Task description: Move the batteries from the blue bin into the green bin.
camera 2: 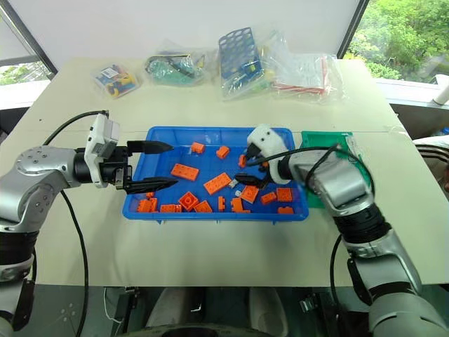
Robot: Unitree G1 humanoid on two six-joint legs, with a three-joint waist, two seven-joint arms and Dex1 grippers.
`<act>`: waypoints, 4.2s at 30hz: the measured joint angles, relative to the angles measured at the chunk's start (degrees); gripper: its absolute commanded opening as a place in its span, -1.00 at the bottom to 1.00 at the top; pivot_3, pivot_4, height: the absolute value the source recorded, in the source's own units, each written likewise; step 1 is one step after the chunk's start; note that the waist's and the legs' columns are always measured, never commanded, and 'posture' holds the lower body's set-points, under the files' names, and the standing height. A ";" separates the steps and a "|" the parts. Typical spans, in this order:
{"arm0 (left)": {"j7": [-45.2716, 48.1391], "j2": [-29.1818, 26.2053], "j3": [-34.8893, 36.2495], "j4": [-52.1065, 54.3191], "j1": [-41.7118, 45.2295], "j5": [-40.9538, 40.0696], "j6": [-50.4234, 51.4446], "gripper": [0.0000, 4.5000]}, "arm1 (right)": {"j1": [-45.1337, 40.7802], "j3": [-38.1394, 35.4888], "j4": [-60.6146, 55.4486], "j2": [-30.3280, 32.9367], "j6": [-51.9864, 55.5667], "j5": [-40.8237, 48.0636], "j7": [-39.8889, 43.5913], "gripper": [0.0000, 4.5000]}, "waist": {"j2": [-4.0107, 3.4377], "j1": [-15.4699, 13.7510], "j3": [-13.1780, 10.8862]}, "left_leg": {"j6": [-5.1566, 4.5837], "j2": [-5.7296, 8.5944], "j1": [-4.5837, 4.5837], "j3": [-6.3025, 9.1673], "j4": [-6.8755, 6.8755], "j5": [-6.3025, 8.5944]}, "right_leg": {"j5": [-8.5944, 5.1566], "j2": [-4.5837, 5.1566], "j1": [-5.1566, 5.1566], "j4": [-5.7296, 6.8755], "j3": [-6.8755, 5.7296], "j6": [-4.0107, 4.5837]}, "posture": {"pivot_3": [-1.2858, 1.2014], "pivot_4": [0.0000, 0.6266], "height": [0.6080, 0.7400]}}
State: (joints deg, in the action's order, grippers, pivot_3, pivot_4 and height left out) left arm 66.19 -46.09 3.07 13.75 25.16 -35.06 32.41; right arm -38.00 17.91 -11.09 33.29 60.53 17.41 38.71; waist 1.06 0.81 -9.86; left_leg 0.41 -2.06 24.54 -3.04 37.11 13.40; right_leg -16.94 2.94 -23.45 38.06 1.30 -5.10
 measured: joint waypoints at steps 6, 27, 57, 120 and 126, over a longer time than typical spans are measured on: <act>-0.32 0.00 -0.01 0.48 -0.05 -0.07 0.53 1.00 | 0.59 1.81 -0.01 -1.75 0.45 -0.90 -1.24 0.98 | 0.00 0.00 0.00 | 0.00 0.01 -0.01 0.00 0.01 0.00 | 0.00 -0.01 0.01 0.00 -0.01 0.00 | 0.03 -0.52 0.99; 0.60 0.24 -0.35 -2.06 2.83 0.75 -0.30 1.00 | -0.17 -6.39 -0.31 -3.87 5.02 2.24 -1.86 0.00 | 0.00 0.00 0.00 | 0.00 0.03 -0.01 0.00 0.01 0.00 | 0.00 -0.03 0.01 0.02 -0.02 0.00 | 0.03 -0.52 0.99; 2.37 3.12 -2.93 -4.76 4.96 2.49 -2.60 1.00 | -3.89 -13.30 -1.42 20.17 -3.46 7.37 15.51 0.98 | -0.01 0.13 -0.01 | -0.07 -0.03 -0.04 -0.01 0.01 0.04 | 0.00 -0.11 0.03 -0.04 0.06 0.00 | 0.03 -0.52 0.99; 2.63 0.64 -1.44 -5.26 4.00 1.85 -1.85 1.00 | 6.33 -21.44 9.33 27.44 -6.63 -1.52 21.45 -0.33 | -0.03 0.41 -0.01 | -0.06 0.03 -0.11 -0.10 0.07 0.04 | 0.00 -0.09 0.04 0.05 0.10 0.00 | 0.03 -0.52 0.99; 4.71 -0.24 -1.45 -8.42 5.20 1.86 -1.95 1.00 | 6.34 -21.63 11.95 27.64 -9.00 -1.11 19.72 0.59 | -0.05 -0.15 -0.03 | -0.06 0.06 -0.05 -0.10 0.07 0.04 | 0.00 -0.07 0.02 0.02 0.10 0.00 | 0.03 -0.52 0.99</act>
State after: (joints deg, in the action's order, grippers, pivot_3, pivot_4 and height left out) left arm 70.91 -46.33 1.62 5.32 30.36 -33.21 30.46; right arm -31.66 -3.72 0.85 60.93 51.53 16.30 58.43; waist 1.00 0.67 -9.89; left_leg 0.35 -2.00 24.49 -3.13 37.19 13.44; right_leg -16.93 2.87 -23.43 38.08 1.40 -5.11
